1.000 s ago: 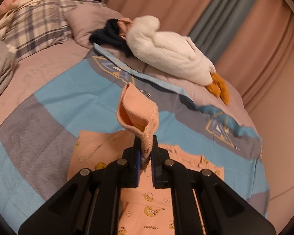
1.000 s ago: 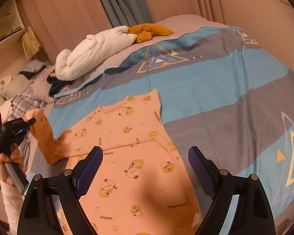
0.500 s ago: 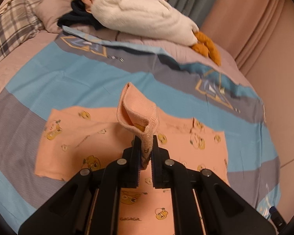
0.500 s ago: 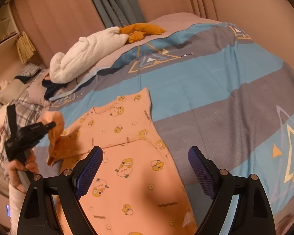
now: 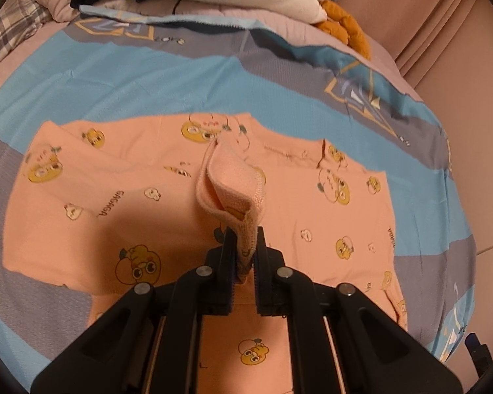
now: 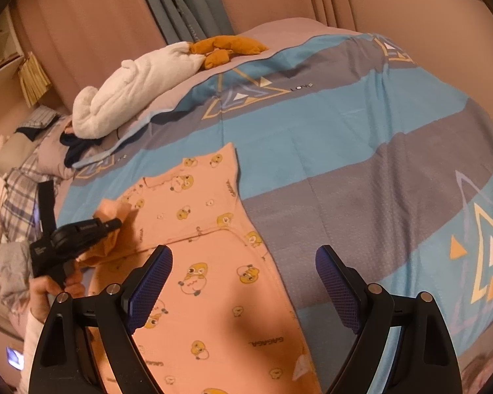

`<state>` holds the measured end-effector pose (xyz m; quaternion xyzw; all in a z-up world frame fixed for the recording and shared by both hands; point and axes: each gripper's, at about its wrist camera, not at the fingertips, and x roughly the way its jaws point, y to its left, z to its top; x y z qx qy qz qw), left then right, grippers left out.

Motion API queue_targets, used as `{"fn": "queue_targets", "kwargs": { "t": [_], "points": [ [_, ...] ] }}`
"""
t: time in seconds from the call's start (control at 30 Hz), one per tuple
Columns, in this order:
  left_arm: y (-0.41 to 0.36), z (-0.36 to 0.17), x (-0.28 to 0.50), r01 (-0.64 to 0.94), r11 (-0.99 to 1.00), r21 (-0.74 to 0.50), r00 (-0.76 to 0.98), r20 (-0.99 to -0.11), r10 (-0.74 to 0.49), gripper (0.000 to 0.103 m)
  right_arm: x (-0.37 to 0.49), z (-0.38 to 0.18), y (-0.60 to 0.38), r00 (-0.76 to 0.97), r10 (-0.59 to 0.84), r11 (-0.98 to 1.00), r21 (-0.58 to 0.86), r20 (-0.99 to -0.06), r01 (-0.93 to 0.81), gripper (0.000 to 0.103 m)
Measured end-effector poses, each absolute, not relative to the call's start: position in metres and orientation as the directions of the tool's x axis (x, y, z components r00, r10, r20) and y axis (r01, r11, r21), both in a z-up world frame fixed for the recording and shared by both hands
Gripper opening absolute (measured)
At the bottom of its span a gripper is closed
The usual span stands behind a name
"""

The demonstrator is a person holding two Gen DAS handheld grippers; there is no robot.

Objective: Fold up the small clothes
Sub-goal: 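Carry the held leg up over the body with the left gripper and lower it, then open the left gripper while the right gripper grasps the other leg end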

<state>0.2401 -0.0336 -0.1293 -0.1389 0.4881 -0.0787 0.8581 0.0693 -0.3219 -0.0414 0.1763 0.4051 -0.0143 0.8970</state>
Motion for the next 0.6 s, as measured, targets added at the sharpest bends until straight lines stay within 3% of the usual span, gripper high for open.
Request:
{"fn": "queue_targets", "kwargs": {
  "t": [0.27,0.3,0.37,0.5,0.6],
  "points": [
    [-0.032,-0.152,0.245,-0.034,0.943,-0.331,0.465,-0.840,-0.278,0.011,0.069,-0.046,-0.322,0.657,0.117,0.940,0.297,-0.745,0.169,0.088],
    [-0.033,-0.151,0.245,-0.021,0.942,-0.336,0.464,-0.838,-0.289,0.016,0.070,-0.046,-0.322,0.656,0.117,0.940,0.296,-0.745,0.169,0.088],
    [-0.036,-0.147,0.245,0.025,0.922,-0.386,0.444,-0.823,-0.356,0.044,0.069,-0.047,-0.322,0.654,0.118,0.940,0.297,-0.747,0.170,0.088],
    [-0.032,-0.121,0.233,0.053,0.904,-0.424,0.485,-0.781,-0.394,0.058,0.069,-0.044,-0.322,0.659,0.119,0.940,0.297,-0.742,0.165,0.088],
    [-0.024,-0.095,0.222,0.069,0.881,-0.468,0.526,-0.733,-0.431,0.074,0.069,-0.042,-0.321,0.666,0.123,0.941,0.299,-0.735,0.157,0.088]
  ]
}}
